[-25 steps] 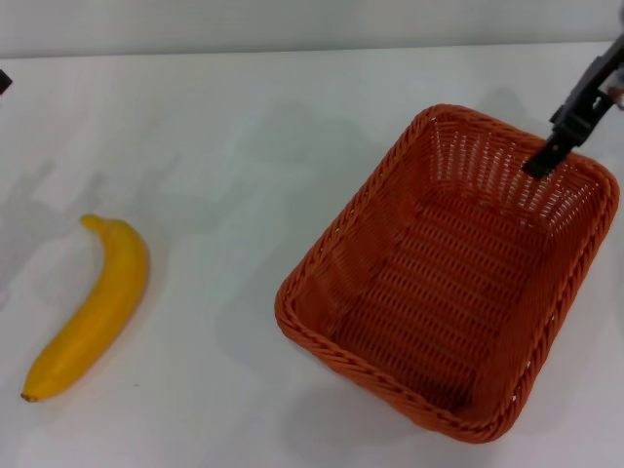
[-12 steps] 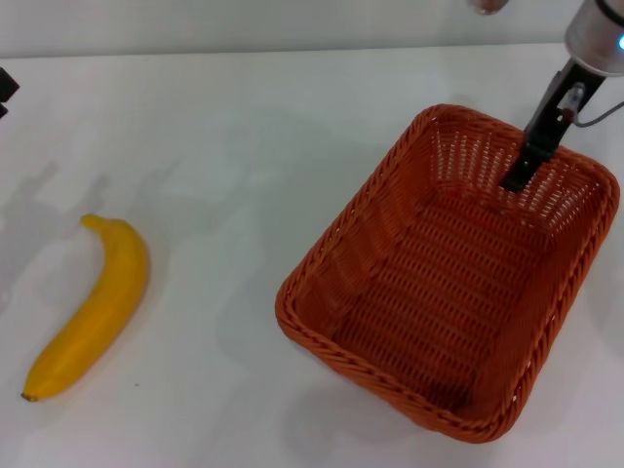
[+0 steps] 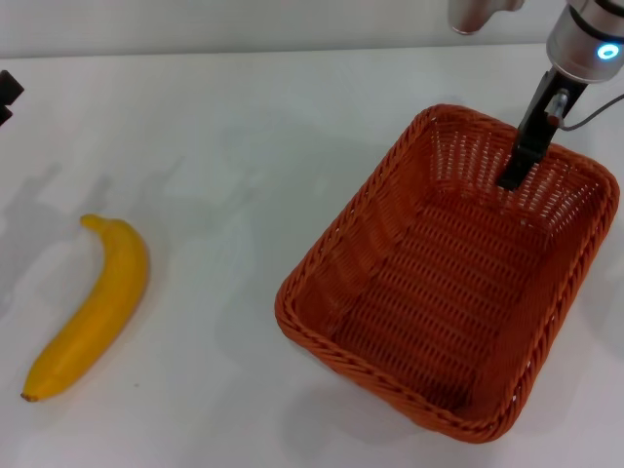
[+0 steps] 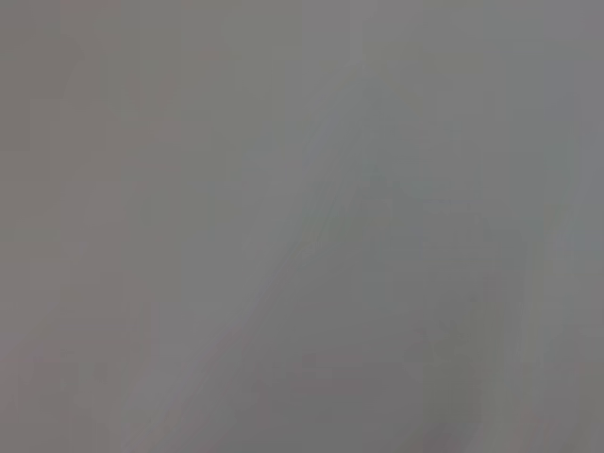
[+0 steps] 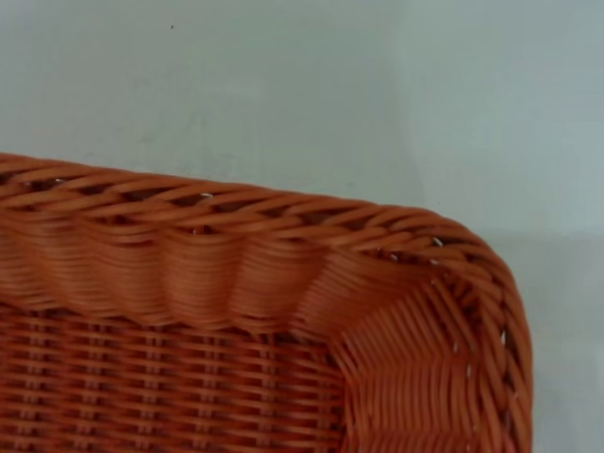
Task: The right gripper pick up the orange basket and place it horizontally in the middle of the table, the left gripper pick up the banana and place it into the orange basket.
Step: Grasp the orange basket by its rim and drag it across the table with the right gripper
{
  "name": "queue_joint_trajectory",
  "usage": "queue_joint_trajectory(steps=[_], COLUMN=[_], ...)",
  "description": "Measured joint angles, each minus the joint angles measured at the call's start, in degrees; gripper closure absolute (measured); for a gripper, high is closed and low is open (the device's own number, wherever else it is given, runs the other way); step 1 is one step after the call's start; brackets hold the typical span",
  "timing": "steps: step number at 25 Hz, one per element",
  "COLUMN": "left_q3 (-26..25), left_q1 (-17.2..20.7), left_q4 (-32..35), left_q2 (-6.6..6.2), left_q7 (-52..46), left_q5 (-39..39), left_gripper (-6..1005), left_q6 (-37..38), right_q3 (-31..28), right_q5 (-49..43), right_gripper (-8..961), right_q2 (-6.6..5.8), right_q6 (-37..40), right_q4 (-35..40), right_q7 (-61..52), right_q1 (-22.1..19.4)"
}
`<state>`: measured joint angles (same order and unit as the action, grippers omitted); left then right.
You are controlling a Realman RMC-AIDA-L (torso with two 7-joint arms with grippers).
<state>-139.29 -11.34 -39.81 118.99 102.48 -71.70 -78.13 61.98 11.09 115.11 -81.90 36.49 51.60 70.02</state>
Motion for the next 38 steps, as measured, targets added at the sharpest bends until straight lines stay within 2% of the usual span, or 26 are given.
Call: queue_joint_trajectory(steps=[6, 12, 17, 22, 28, 35, 38], left_q3=[0.0, -0.3, -0.5, -0.6, -0.6, -1.4, -2.1], left_q1=[0.0, 0.1, 0.5, 1.3, 1.5, 1.8, 2.1], left_q4=[0.0, 1.0, 1.4, 1.4, 1.4, 1.5, 1.5], left_q2=[0.02, 0.10, 0.11, 0.14, 0.12, 0.10, 0.08], left_q7=[0.3, 2.5, 3.5, 4.4, 4.6, 6.0, 6.5], left_q5=[0.0, 0.5, 1.6, 3.3, 3.5, 3.7, 3.7], left_gripper=[124, 123, 123, 123, 124, 124, 124], left_q6=[0.0, -0.1, -0.2, -0.2, -0.3, -0.3, -0.3], right_q3=[1.3, 4.0, 4.3, 2.6, -2.8, -11.5, -16.1], right_q5=[-0.8, -1.1, -2.1, -2.0, -2.3, -2.2, -1.9], right_gripper=[117, 323, 566, 648, 673, 687, 692], right_q2=[0.00, -0.02, -0.01, -0.32, -2.30, -5.83, -6.37], right_q6=[0.5, 1.5, 1.3, 0.2, -3.8, -8.4, -10.7], right_q4=[-0.4, -1.0, -1.0, -0.3, 2.1, 7.2, 9.4], right_q7=[-1.2, -3.4, -3.7, -3.9, -6.8, -15.2, -16.9], right_q1=[0.2, 0.4, 0.4, -0.1, -0.8, -5.0, -6.7])
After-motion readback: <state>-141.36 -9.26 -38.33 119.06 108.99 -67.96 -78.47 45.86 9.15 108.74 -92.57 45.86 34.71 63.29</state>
